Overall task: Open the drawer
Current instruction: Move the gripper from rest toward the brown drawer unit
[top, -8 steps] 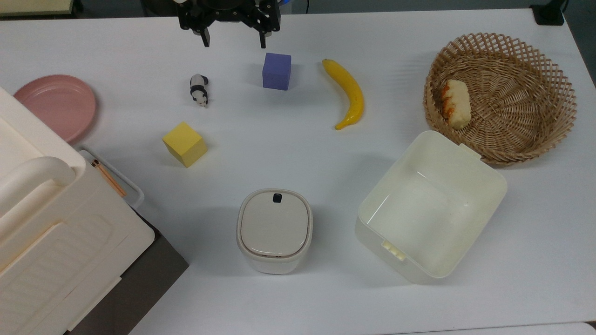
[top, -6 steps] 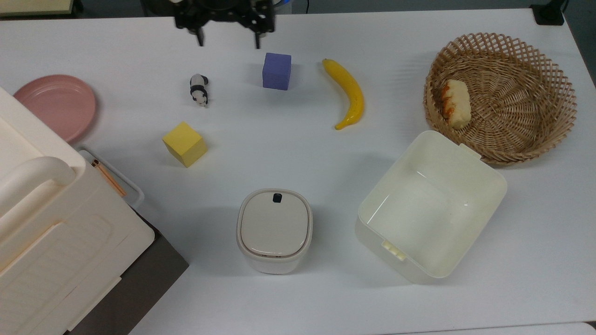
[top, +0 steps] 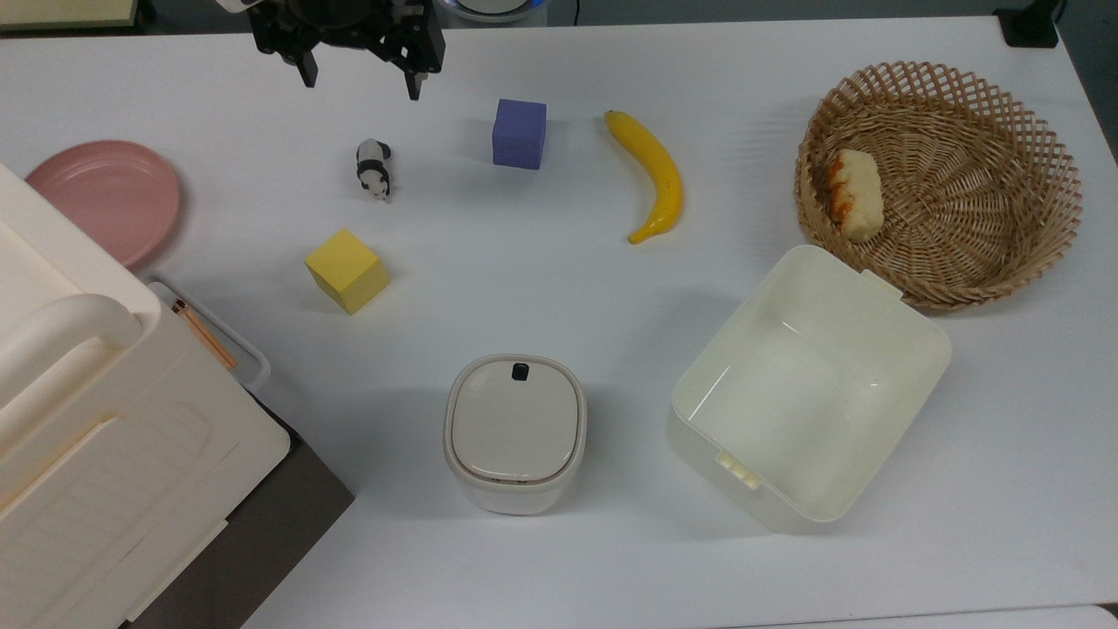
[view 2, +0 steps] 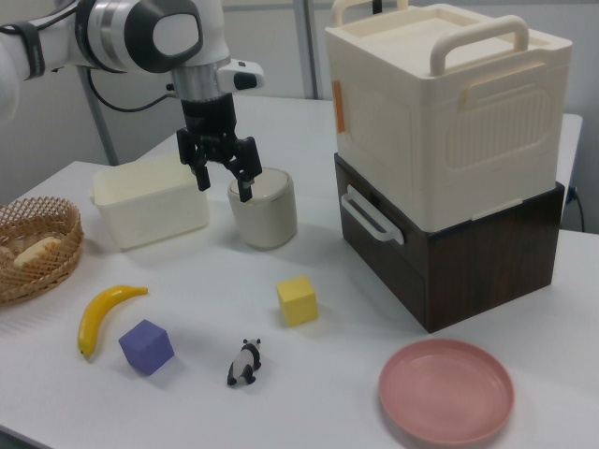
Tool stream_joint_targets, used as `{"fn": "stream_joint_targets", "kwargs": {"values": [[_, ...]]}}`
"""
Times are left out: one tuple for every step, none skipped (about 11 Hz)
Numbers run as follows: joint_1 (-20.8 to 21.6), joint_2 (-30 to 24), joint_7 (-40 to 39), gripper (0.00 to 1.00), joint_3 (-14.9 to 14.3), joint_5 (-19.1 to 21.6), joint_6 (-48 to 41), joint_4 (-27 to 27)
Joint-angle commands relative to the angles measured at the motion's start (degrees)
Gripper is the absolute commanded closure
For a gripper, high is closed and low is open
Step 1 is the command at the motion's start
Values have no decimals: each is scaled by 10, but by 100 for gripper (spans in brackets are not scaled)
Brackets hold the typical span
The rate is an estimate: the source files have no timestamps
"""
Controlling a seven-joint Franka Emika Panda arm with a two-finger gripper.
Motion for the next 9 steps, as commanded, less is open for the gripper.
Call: {"fn": "stream_joint_targets", "kwargs": {"values": [[4, -6, -2, 0, 1, -8, 13, -9], [4, -6, -2, 0, 2, -8, 13, -9], [4, -6, -3, 0, 2, -8, 13, -9], [4, -6, -7, 0, 2, -8, 13, -9], [4, -5, -8, 0, 1, -8, 13, -9], [6, -5, -9, 0, 2, -8, 11, -9], [8, -5, -8, 0, 3, -8, 10, -10], [11, -4, -8, 0, 5, -8, 10, -10], [12, 4, -7, 0, 9, -7, 11, -9]]}}
